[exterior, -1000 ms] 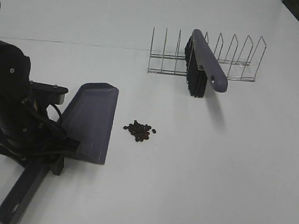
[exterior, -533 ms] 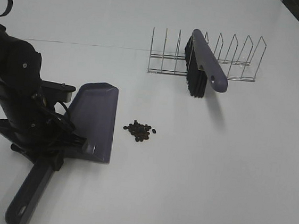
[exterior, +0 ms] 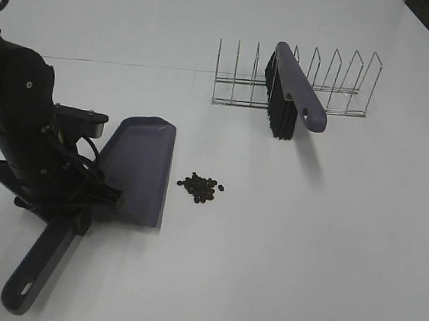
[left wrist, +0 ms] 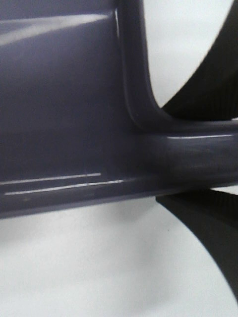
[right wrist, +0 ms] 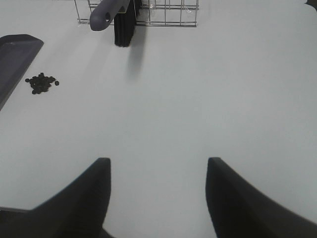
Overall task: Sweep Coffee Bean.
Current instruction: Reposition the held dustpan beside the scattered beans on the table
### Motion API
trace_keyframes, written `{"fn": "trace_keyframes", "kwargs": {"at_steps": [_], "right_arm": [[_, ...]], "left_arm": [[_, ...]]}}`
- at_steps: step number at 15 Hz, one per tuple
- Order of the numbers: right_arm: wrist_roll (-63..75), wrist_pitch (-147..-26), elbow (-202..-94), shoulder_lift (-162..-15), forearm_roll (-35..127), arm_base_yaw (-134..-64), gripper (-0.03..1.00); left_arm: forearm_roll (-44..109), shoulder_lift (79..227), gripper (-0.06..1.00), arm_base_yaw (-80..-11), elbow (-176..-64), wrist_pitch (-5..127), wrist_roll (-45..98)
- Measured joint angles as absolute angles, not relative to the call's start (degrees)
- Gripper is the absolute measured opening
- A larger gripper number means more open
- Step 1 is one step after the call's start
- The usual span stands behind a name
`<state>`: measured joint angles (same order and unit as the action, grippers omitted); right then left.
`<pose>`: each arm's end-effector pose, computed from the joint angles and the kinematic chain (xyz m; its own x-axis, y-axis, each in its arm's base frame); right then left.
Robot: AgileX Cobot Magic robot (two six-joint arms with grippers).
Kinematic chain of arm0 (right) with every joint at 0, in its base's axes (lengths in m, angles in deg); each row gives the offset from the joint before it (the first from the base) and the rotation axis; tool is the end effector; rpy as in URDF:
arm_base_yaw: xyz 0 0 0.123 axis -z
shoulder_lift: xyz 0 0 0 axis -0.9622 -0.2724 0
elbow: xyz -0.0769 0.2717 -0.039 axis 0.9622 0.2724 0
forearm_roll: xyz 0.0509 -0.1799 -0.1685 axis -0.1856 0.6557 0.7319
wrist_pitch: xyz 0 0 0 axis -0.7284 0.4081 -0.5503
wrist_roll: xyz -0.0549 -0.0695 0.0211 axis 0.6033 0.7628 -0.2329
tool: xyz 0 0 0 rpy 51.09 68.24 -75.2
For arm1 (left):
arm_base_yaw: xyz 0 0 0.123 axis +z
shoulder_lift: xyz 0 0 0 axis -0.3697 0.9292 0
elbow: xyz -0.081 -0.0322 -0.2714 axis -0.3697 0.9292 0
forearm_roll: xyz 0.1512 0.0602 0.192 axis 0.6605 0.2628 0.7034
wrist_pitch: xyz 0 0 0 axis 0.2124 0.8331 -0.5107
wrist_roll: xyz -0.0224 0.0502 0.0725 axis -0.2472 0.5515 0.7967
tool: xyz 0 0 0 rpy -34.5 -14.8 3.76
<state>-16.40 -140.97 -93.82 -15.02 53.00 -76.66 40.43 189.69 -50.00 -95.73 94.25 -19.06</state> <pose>-0.0040 0.0010 0.2611 -0.5259 -0.0300 -0.8500 -0.0583 0.9983 0.0008 0.2774 -0.1552 0.1096 -0.9764 0.2106 -0.0475 0.2137 0.9741 -0.0738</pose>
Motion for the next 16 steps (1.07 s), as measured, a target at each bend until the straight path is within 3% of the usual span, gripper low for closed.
{"fn": "trace_keyframes", "kwargs": {"at_steps": [8,11,16], "right_arm": [[-16.4,-141.0,-93.8,-15.0,53.0,-76.7,0.47],[-16.4,-141.0,-93.8,-15.0,53.0,-76.7,0.47],[-16.4,-141.0,-93.8,-15.0,53.0,-76.7,0.47]], "left_arm": [[46.3,185.5,0.33,-48.0,-95.7,98.5,-21.6],[46.9,185.9,0.33,-44.3,-95.7,98.4,-18.5],[45.5,189.1,0.33,-44.3,-95.7,92.6,-11.0]]}}
